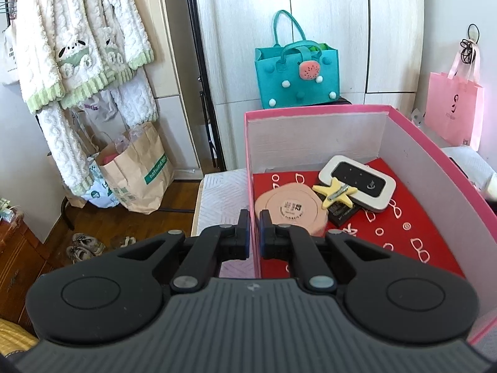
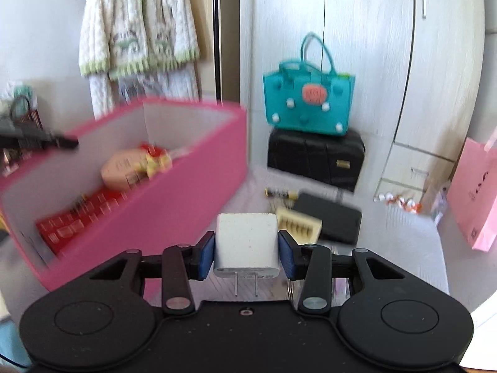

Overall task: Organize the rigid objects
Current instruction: 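Carry the white charger into the pink box and release it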

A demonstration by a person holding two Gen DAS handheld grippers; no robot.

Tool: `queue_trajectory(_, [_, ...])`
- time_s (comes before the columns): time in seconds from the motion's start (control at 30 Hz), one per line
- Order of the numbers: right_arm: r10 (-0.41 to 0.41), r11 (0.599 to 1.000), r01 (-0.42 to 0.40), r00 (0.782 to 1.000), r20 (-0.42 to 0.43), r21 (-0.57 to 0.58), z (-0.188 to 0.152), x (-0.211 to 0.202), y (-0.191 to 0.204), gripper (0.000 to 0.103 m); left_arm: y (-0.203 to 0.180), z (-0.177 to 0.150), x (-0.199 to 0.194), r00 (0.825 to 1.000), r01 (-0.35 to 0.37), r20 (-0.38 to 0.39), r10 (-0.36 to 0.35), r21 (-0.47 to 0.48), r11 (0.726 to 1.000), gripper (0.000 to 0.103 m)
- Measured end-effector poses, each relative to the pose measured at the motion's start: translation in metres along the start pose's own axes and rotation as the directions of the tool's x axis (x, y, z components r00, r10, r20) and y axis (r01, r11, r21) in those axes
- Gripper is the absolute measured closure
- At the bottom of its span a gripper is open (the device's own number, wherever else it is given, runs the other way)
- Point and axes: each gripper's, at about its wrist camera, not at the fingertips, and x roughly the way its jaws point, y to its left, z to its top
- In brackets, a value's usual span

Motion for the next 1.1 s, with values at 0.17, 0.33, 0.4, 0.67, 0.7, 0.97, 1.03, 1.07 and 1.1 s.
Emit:
queue_trajectory(0.17, [0.097,0.995,-0.098,0.992,0.084,0.005,0.033,-0.021,0.010,0.055,0.011,-0.003,-0.008,0.997,0.037,-0.067,-0.042,-0.068,0.997,0.098])
queue_trajectory(0.33, [0.281,0.959,-0.278,0.959,0.039,-0.055,0.067,-0.009,0.042,0.055,0.014,-0.005,-0.016,0.993,0.052,-0.097,-0.062,-0.095,0.994,0.099])
queue_trajectory(0.4, [0.365,0.930,-0.367,0.930,-0.043,-0.034,0.075,0.010,0.058,0.055,0.013,-0.006,-0.017,0.993,0.051,-0.105,-0.060,-0.092,0.994,0.099])
queue_trajectory(0.67, [0.377,0.911,-0.411,0.855,-0.356,-0.022,0.096,0.101,0.113,0.055,0.015,-0.007,-0.016,0.986,0.068,-0.144,-0.083,-0.106,0.992,0.098])
queue_trajectory(0.7, [0.360,0.913,-0.405,0.855,-0.373,-0.046,0.100,0.109,0.116,0.055,0.016,-0.007,-0.016,0.986,0.071,-0.143,-0.087,-0.110,0.991,0.098])
queue_trajectory(0.97, [0.324,0.911,-0.406,0.815,-0.480,-0.076,0.107,0.146,0.129,0.055,0.020,-0.008,-0.016,0.983,0.093,-0.141,-0.114,-0.145,0.985,0.097])
queue_trajectory(1.03, [0.310,0.906,-0.410,0.811,-0.496,-0.104,0.107,0.145,0.134,0.055,0.020,-0.008,-0.016,0.984,0.091,-0.141,-0.111,-0.142,0.986,0.097])
queue_trajectory(1.07, [0.304,0.906,-0.408,0.815,-0.494,-0.114,0.107,0.146,0.135,0.052,0.020,-0.008,-0.015,0.984,0.091,-0.141,-0.111,-0.143,0.986,0.097])
queue_trajectory(1.1, [0.296,0.911,-0.396,0.819,-0.492,-0.111,0.107,0.147,0.135,0.046,0.020,-0.008,-0.015,0.984,0.091,-0.140,-0.111,-0.146,0.985,0.096])
